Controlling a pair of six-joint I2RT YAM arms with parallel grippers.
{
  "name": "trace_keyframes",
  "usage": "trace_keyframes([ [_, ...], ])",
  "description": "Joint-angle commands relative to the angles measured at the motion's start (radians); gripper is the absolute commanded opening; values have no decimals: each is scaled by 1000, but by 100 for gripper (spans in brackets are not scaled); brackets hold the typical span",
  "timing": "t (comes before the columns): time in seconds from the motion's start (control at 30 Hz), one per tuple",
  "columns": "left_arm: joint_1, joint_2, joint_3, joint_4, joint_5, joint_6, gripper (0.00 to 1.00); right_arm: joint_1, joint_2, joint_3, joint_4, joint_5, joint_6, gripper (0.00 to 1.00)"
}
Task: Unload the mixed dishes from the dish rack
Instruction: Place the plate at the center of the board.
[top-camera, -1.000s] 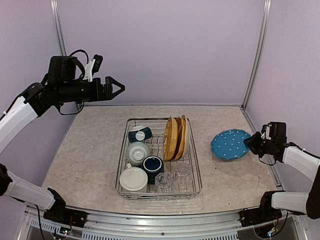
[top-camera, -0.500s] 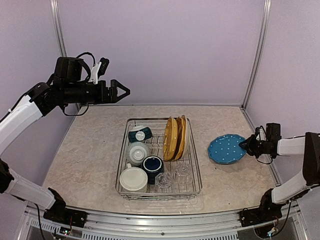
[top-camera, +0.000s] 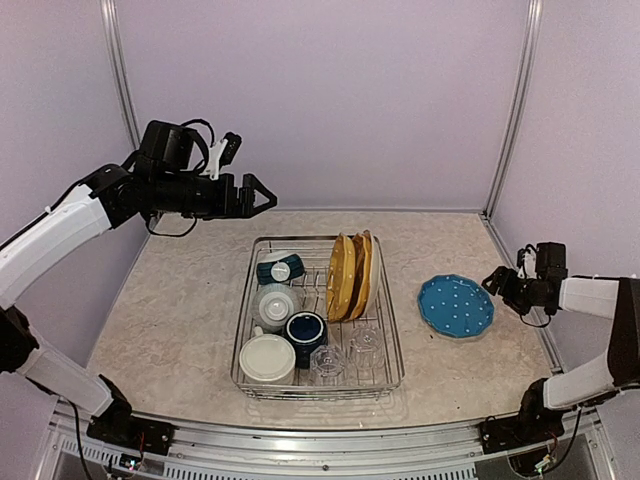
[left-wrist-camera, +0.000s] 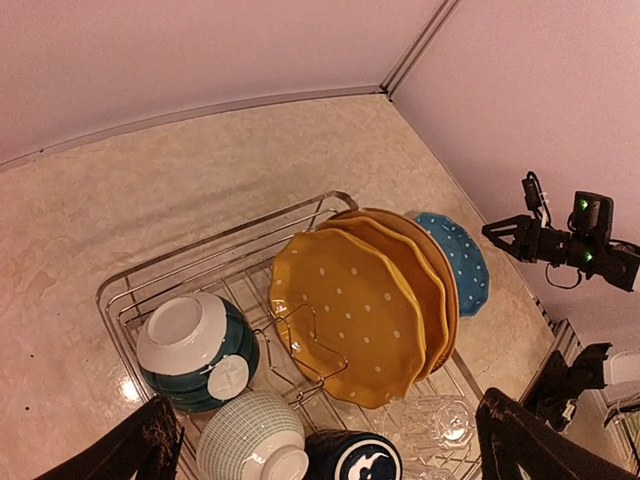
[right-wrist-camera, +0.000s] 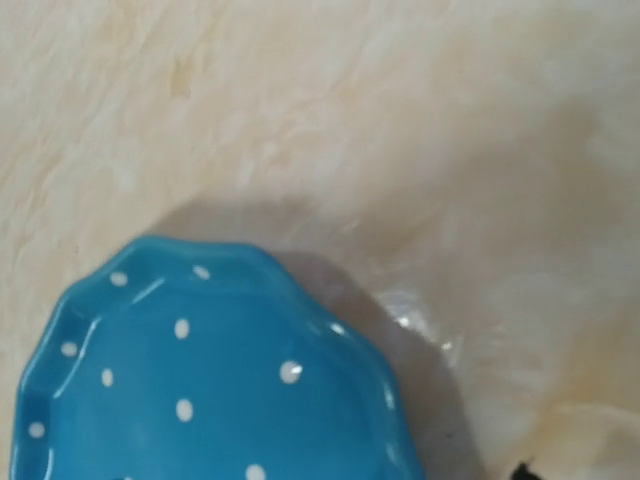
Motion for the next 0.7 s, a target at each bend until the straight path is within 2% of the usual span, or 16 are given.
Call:
trace_keyframes([
  [0.0,-10,25,27,-28,21,-16,99,-2,-104,40,-132,135,-58,82],
  [0.23,-38,76,40,-17,178,-85,99,129,-242,57,-255,270,-41,87],
  [0.4,-62,164,81,45,406,-271,97,255,-239,161,-364,376,-54,92],
  [0.47,-72,216,106,62,465,-346,96,277,-238,187,-399,407,-59,96],
  [0.57,-73,290,91,182,599,-477,91,280,-248,183,-404,408,-75,98],
  [0.67,-77,344,118,184,570,-507,86,281,-267,163,-403,430,-80,100],
])
